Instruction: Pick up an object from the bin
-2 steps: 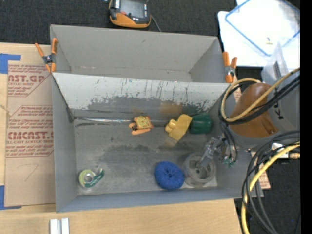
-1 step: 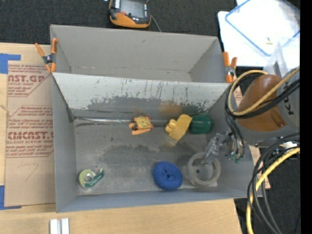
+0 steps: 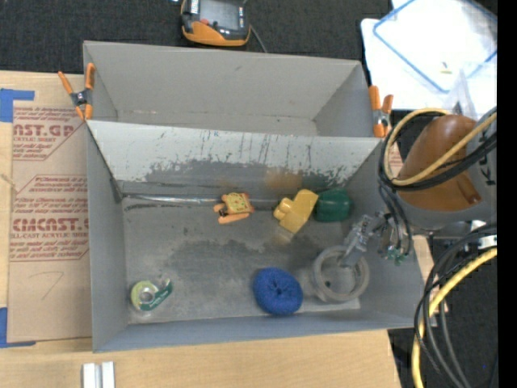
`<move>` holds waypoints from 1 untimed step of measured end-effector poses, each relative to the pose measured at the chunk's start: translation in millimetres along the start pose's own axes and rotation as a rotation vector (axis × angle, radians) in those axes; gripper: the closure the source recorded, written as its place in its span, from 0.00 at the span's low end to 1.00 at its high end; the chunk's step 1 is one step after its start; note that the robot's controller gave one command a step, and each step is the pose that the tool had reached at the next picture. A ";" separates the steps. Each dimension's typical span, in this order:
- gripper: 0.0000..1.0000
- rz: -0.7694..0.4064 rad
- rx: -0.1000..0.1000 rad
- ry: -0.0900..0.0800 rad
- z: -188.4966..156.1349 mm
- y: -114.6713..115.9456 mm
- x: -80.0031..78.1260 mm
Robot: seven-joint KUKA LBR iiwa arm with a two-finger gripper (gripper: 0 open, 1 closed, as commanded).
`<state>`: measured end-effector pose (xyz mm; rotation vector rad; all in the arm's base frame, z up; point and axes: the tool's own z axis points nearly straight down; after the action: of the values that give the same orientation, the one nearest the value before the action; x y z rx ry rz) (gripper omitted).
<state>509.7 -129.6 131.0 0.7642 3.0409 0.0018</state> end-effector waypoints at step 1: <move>1.00 0.000 0.000 0.003 -5.4 0.0 1.0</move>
Offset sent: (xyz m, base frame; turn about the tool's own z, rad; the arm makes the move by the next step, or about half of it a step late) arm -0.0004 0.0004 0.0286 0.0001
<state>508.8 -129.1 136.4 0.7653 3.0442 0.0024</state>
